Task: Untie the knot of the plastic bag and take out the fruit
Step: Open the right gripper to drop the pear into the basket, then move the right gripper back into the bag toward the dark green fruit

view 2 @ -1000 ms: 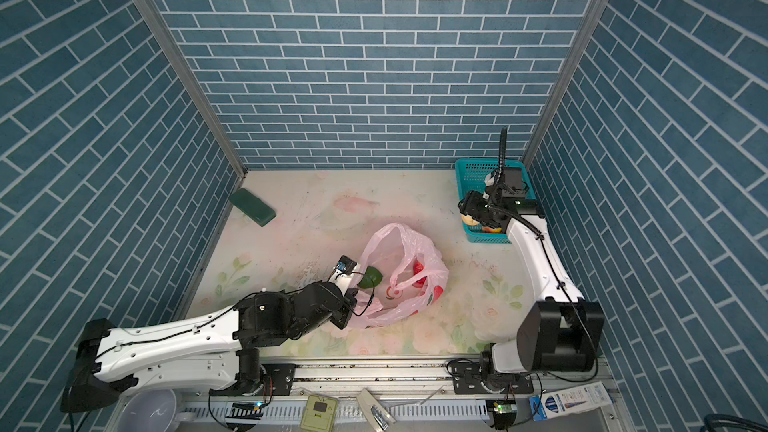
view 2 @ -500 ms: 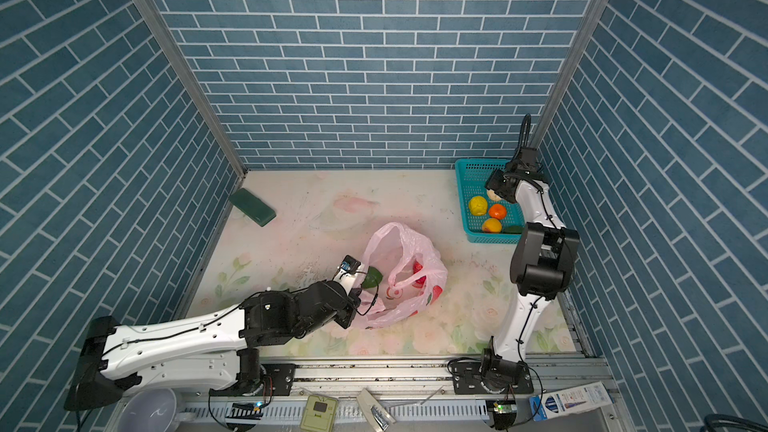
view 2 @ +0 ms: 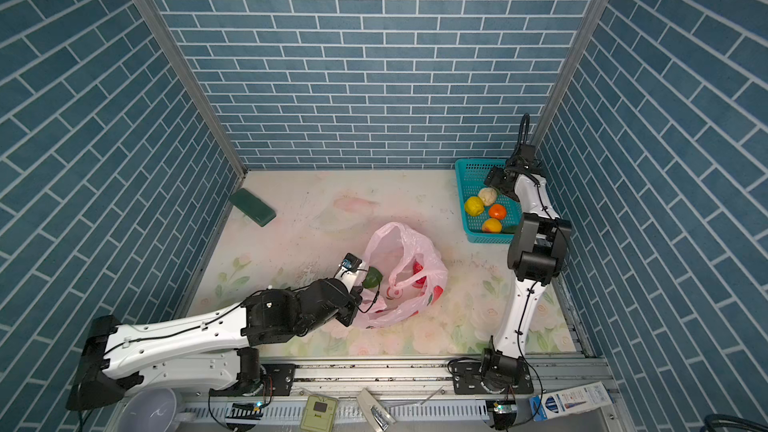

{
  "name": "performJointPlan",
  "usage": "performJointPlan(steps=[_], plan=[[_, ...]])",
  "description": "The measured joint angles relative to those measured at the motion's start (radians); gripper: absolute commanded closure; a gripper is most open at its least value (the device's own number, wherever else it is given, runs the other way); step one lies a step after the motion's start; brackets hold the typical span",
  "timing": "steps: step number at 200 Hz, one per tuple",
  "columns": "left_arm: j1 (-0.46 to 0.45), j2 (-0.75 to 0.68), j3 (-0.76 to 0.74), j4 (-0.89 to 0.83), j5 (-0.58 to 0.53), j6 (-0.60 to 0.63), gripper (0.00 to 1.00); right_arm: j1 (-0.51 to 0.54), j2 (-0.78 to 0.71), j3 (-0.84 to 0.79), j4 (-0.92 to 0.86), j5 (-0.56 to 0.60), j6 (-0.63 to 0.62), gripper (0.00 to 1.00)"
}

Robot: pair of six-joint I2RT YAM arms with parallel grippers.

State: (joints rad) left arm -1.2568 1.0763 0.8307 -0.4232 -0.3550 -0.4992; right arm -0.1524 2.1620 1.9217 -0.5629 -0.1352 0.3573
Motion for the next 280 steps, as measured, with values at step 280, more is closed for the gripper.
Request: performJointPlan(steps=[280], plan=[[0.002, -0.073, 0.0, -0.106, -0.018, -0.013, 1.0, 0.966, -0.968, -0.785, -0.042, -0.164, 0.249, 0.18]])
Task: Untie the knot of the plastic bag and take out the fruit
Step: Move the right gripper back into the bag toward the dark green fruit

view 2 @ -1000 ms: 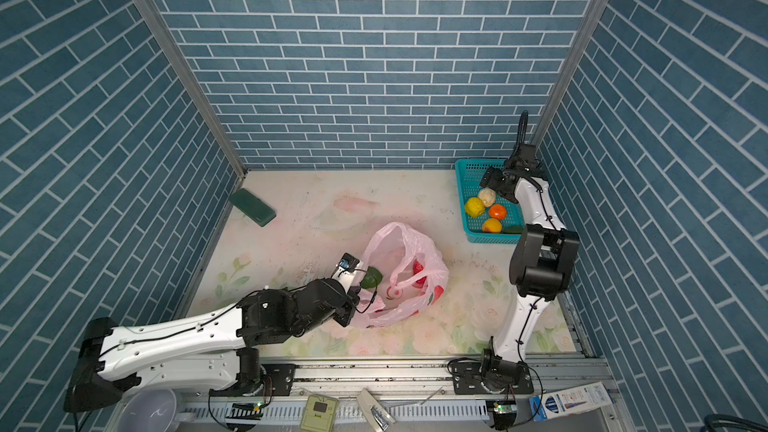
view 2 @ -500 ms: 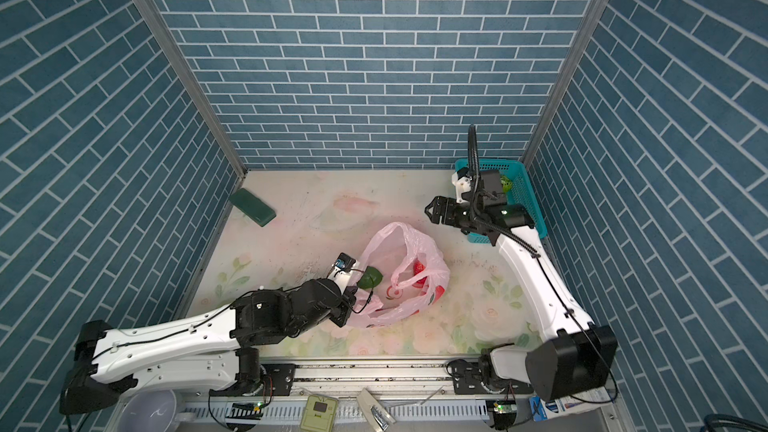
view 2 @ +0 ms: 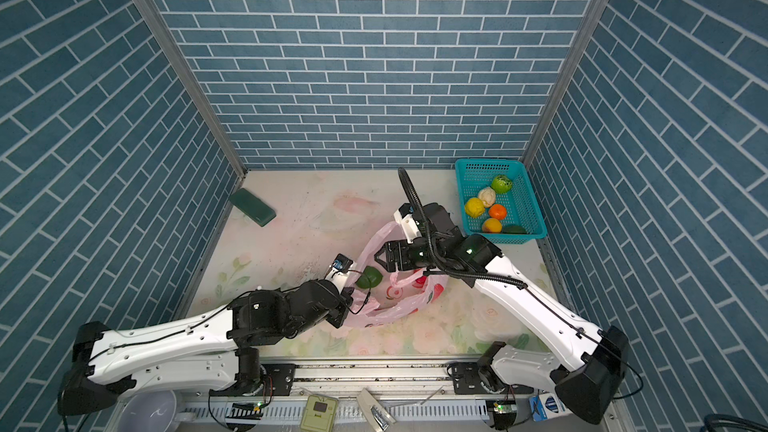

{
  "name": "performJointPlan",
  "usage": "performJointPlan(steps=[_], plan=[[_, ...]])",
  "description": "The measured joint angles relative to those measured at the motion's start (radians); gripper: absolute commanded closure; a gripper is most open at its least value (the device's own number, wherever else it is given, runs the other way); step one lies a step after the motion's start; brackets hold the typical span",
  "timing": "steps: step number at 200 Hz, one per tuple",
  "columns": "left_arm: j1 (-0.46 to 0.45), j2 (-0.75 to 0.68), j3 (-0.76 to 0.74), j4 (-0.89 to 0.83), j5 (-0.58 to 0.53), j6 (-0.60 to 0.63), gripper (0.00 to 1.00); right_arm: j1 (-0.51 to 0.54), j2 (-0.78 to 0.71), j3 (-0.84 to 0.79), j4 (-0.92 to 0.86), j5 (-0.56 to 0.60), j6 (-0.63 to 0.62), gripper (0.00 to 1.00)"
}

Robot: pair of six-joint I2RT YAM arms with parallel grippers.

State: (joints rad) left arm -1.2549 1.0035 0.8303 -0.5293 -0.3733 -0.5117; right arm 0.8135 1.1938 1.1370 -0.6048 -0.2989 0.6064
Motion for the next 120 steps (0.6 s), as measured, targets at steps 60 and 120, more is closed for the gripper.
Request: performJointPlan(steps=[60, 120], plan=[[0.002, -0.014, 0.0, -0.019, -0.01, -0.015, 1.0, 0.1, 0.107, -0.083, 0.162, 0.058, 0.024, 0.24], [0.014, -0.046, -0.009, -0.01, -0.025, -0.034, 1.0, 0.195, 0.132, -0.268, 0.277, 0.173, 0.01, 0.29]])
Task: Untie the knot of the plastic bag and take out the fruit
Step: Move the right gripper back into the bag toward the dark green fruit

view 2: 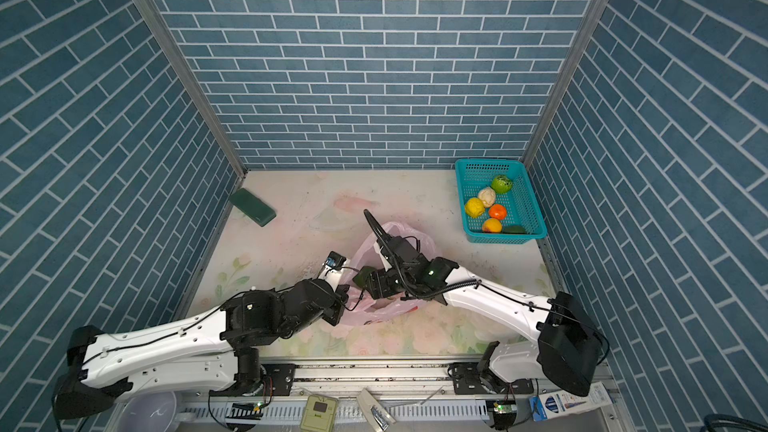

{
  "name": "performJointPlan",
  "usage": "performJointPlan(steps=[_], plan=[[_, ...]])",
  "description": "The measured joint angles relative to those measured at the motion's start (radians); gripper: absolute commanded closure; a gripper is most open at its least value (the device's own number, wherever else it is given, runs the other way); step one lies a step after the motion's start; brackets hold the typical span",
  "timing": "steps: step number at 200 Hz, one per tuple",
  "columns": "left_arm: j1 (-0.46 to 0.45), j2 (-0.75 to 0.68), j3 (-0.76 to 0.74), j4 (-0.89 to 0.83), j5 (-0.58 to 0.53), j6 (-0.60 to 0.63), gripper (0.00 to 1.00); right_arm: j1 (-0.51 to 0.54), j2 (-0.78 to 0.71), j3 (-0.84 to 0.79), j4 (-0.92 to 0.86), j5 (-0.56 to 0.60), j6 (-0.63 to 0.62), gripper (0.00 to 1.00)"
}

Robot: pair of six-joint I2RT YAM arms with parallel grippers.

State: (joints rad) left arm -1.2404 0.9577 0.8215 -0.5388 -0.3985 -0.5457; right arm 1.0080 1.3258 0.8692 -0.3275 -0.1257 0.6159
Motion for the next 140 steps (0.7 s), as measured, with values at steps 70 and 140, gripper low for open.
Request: performJointPlan(steps=[70, 140], plan=[[0.023, -0.028, -0.018, 0.018, 0.0, -0.008, 1.0, 0.092, 0.06, -0.112, 0.008, 0.043, -0.029, 0.3], [0.025, -0.036, -0.033, 0.011, 0.032, -0.009, 1.0, 0.11, 0.19, -0.077, 0.021, 0.012, -0.018, 0.17]])
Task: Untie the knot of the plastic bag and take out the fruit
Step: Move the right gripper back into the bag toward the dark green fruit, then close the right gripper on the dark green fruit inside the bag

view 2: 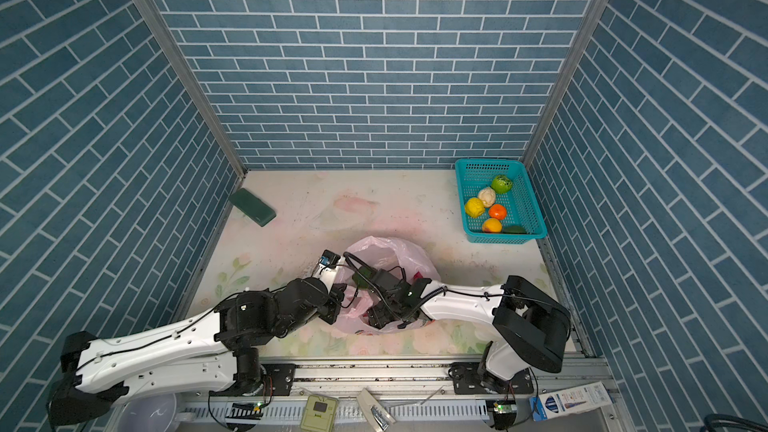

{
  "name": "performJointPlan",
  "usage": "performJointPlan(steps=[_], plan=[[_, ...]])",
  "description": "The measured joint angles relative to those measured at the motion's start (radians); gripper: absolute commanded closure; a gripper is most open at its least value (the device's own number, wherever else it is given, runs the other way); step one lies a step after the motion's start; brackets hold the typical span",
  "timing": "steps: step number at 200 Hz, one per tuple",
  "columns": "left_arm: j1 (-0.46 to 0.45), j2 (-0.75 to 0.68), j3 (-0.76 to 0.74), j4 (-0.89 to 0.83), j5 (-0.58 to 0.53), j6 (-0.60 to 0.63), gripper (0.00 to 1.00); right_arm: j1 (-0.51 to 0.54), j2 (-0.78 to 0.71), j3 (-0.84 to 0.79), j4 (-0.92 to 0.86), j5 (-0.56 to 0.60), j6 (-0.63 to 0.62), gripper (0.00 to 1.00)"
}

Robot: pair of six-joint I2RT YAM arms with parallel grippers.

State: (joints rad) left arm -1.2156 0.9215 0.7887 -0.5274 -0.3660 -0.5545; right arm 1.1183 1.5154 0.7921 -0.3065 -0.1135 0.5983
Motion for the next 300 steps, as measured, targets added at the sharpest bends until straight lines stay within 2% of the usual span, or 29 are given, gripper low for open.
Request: performJointPlan(steps=[49, 101, 210, 223, 271, 300], plan=[[0.002, -0.009, -0.011, -0.006, 0.011, 0.0, 1.0, -0.062, -0.001, 0.082, 0.059, 0.011, 0.064, 0.04], [0.004, -0.008, -0.028, 0.011, 0.019, 0.001, 1.0, -0.118, 0.024, 0.136, 0.08, 0.072, 0.138, 0.02], [0.026, -0.008, -0.042, 0.03, 0.035, 0.002, 1.0, -0.118, 0.209, 0.213, 0.192, 0.129, 0.146, 0.01], [0.027, -0.008, -0.048, 0.031, 0.039, 0.001, 1.0, -0.118, 0.244, 0.235, 0.204, 0.139, 0.146, 0.06], [0.027, -0.013, -0.055, 0.028, 0.049, 0.001, 1.0, -0.121, 0.286, 0.26, 0.232, 0.179, 0.161, 0.4], [0.027, -0.026, -0.071, 0.025, 0.05, 0.001, 1.0, -0.127, 0.285, 0.259, 0.232, 0.182, 0.161, 0.46]])
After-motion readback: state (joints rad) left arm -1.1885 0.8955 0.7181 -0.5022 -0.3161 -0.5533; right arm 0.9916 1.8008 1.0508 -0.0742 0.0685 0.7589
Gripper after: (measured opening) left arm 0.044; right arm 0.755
